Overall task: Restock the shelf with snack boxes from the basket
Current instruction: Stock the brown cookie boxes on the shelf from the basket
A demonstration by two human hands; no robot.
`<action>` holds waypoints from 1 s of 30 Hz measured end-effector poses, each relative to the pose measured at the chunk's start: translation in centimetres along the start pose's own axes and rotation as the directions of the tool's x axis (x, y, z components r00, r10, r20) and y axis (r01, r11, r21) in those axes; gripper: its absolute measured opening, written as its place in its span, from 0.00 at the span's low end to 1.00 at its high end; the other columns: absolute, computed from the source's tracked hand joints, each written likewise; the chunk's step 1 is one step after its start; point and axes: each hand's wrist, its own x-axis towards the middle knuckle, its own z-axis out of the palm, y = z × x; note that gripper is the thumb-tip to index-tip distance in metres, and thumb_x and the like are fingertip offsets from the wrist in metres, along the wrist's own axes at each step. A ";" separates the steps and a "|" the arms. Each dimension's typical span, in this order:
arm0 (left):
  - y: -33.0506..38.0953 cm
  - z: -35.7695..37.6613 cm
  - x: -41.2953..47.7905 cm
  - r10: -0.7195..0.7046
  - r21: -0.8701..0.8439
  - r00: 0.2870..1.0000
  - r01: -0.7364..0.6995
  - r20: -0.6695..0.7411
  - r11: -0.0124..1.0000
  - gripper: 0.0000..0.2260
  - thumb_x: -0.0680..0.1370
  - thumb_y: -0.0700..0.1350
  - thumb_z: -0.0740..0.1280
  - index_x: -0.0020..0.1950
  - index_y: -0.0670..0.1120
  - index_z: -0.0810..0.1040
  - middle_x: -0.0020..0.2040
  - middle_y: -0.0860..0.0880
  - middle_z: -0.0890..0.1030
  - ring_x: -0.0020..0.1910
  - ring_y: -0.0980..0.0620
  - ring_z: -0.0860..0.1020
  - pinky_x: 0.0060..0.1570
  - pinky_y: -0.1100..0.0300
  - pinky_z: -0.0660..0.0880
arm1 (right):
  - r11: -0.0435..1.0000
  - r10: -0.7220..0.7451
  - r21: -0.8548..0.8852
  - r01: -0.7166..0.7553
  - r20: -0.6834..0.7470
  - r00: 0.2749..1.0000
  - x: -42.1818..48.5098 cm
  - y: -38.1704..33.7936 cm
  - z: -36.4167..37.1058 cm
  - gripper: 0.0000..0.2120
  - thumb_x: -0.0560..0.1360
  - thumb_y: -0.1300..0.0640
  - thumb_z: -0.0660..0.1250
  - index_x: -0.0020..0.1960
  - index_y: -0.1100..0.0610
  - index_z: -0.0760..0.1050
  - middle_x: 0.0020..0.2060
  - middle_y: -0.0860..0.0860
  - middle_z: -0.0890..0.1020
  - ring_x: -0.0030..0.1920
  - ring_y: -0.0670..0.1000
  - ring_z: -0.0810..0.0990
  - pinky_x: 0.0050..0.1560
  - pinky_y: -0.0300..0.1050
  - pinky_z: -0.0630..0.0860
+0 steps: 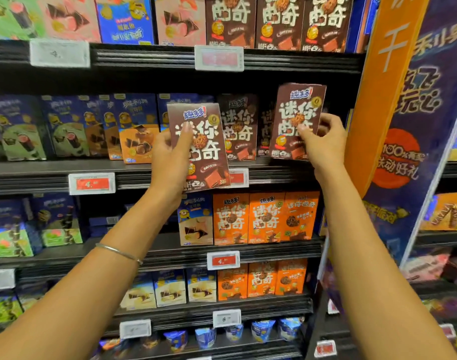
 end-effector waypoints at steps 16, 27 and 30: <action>-0.6 1.3 0.1 0.031 0.003 0.995 -0.031 0.096 0.999 0.16 0.86 0.56 0.65 0.60 0.43 0.73 0.57 0.43 0.85 0.47 0.52 0.88 0.39 0.60 0.84 | 0.931 -0.017 -0.361 0.046 0.082 0.996 2.5 2.6 3.7 0.18 0.78 0.49 0.70 0.65 0.54 0.73 0.61 0.53 0.79 0.61 0.54 0.79 0.60 0.57 0.79; -1.4 6.5 0.1 0.087 -0.032 0.975 -0.082 0.204 0.996 0.12 0.86 0.55 0.65 0.62 0.48 0.72 0.57 0.47 0.84 0.50 0.53 0.88 0.41 0.61 0.83 | 0.997 -0.080 0.009 0.082 0.357 0.931 -6.4 -1.3 1.1 0.25 0.73 0.39 0.72 0.65 0.47 0.71 0.55 0.43 0.80 0.51 0.35 0.80 0.43 0.34 0.81; -1.4 9.7 0.2 0.190 0.004 0.956 -0.196 0.225 0.981 0.08 0.86 0.53 0.65 0.59 0.50 0.72 0.54 0.51 0.83 0.51 0.56 0.85 0.49 0.58 0.84 | 0.995 -0.094 0.064 0.077 0.335 0.937 -7.0 -1.8 0.9 0.27 0.75 0.47 0.74 0.69 0.51 0.68 0.56 0.45 0.80 0.51 0.39 0.83 0.42 0.39 0.82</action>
